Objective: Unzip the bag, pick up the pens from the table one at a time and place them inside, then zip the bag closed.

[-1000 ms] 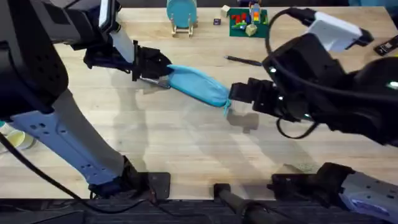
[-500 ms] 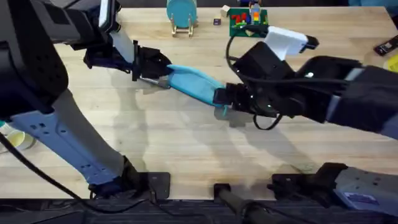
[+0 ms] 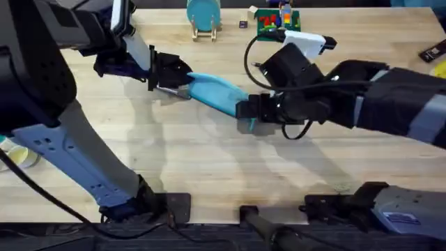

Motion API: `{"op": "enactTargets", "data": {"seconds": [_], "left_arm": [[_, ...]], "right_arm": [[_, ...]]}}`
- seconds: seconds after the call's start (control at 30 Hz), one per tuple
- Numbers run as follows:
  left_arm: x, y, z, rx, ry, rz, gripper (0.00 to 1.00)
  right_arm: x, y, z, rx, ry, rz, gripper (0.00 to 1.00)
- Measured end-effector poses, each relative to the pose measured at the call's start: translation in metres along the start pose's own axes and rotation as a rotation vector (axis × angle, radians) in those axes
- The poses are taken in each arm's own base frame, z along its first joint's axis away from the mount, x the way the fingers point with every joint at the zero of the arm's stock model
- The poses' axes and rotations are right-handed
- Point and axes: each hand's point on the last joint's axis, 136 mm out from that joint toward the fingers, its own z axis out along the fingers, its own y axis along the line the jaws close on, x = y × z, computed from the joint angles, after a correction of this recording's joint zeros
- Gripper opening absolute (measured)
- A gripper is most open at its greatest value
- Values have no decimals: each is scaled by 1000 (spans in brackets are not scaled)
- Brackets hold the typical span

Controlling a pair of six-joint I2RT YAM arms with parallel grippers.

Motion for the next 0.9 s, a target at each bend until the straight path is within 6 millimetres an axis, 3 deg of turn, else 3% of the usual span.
{"op": "enactTargets", "data": {"seconds": [0.2,0.4,0.6,0.7,0.77,0.9], "left_arm": [[0,0,0,0,0,0,43],[0,0,0,0,0,0,42],[0,0,0,0,0,0,42],[0,0,0,0,0,0,42],[0,0,0,0,0,1,42],[0,0,0,0,0,3,43]], "right_arm": [[-13,-6,1,-48,7,-2,946],[-12,-2,2,-95,26,-36,950],[-10,7,20,-164,12,-57,951],[-11,8,21,-174,12,-66,944],[-11,8,20,-178,13,-70,912],[-10,11,23,-193,21,-76,682]]}}
